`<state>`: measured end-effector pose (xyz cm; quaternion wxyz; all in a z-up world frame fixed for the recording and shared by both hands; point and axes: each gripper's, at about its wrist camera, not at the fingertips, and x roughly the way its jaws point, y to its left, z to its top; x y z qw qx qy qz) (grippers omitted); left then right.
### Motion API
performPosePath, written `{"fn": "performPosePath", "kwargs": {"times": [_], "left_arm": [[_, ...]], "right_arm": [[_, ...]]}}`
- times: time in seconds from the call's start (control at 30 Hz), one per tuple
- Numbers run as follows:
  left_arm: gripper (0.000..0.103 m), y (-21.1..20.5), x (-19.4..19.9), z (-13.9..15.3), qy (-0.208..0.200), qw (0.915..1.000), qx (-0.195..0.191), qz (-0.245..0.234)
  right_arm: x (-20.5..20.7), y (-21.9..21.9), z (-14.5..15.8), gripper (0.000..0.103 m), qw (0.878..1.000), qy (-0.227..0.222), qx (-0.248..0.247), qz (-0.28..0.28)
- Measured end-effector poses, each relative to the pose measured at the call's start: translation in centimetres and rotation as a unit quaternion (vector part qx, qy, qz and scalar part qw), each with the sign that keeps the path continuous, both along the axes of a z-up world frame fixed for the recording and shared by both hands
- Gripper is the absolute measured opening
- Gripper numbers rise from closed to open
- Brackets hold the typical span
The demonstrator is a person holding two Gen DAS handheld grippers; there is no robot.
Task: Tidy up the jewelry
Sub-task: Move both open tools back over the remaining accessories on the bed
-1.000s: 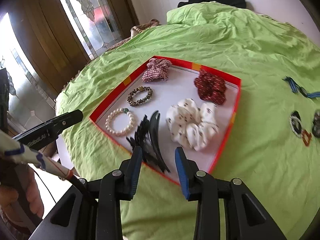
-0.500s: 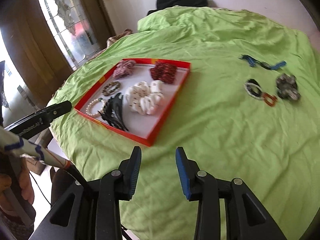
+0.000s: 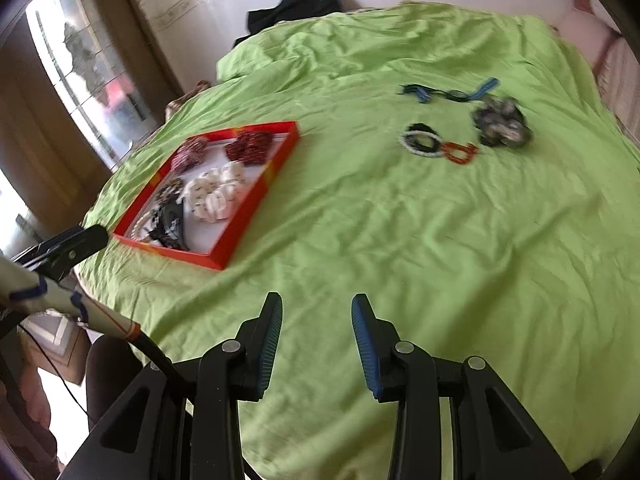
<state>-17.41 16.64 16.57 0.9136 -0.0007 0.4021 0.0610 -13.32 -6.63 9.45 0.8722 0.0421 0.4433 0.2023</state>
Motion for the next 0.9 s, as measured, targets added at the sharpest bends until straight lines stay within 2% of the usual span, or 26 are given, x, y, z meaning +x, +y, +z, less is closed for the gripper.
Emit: {"fn": "performPosePath", "kwargs": {"times": [0.47, 0.9], "left_arm": [[0.056, -6.3, -0.1, -1.4, 0.026, 0.9970, 0.037, -0.063], [0.056, -10.3, 2.0, -3.4, 0.059, 0.9917, 0.053, -0.102]], "right_arm": [[-0.4, -8.3, -0.8, 0.042, 0.996, 0.008, 0.023, -0.089], [1.0, -12.2, -2.4, 0.043, 0.991, 0.026, 0.041, -0.129]]}}
